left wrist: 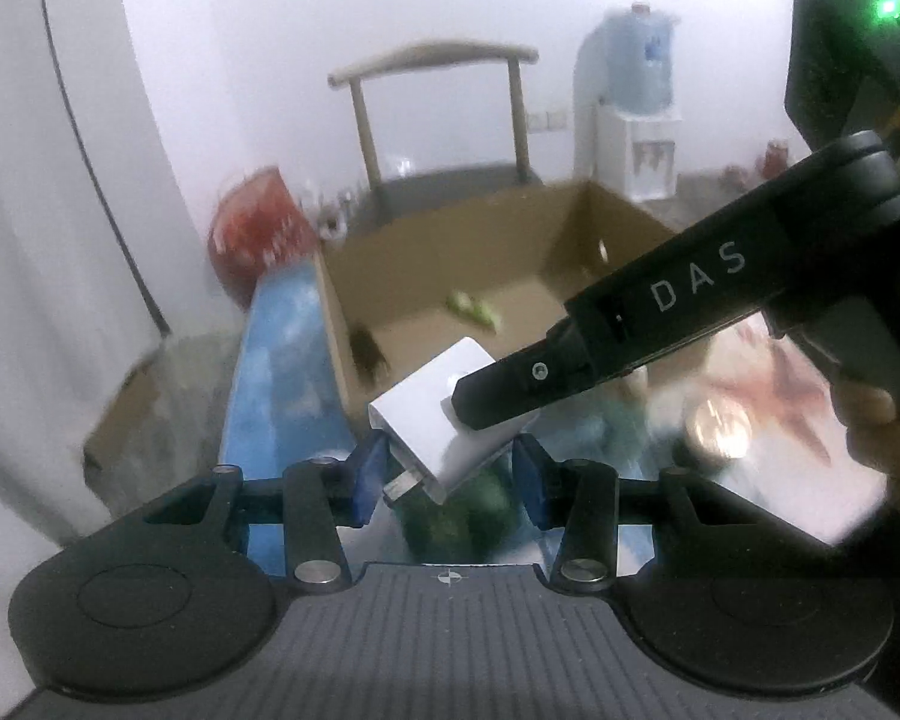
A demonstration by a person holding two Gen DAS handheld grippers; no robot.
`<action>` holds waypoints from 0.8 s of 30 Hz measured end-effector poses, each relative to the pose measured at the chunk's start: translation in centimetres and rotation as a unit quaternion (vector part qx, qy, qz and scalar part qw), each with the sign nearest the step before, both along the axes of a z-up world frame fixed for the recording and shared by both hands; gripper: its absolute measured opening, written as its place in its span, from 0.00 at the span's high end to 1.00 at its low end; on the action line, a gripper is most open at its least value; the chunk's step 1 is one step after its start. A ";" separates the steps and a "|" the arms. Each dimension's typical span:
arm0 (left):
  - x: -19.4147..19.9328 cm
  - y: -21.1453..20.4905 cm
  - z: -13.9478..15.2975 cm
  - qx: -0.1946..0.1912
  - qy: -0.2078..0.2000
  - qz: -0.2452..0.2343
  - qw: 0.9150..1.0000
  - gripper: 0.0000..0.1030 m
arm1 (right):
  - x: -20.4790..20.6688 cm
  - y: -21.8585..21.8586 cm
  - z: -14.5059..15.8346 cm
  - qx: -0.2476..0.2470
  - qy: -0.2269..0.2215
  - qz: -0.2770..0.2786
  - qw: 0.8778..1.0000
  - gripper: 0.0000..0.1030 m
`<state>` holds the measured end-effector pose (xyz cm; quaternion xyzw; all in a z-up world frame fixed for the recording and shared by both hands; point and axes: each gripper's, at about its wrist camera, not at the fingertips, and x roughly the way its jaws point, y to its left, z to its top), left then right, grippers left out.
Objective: Organize rigid objects
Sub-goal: 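Close the right gripper on the white charger block, then carry the white charger into the box and open the right gripper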
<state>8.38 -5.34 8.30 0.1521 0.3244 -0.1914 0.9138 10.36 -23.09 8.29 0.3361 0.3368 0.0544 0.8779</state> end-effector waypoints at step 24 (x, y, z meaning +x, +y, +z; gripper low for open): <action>24.6 -7.3 -8.9 0.065 0.283 0.053 0.955 0.58 | 18.5 -16.6 -11.0 0.084 0.211 -0.010 0.974 0.70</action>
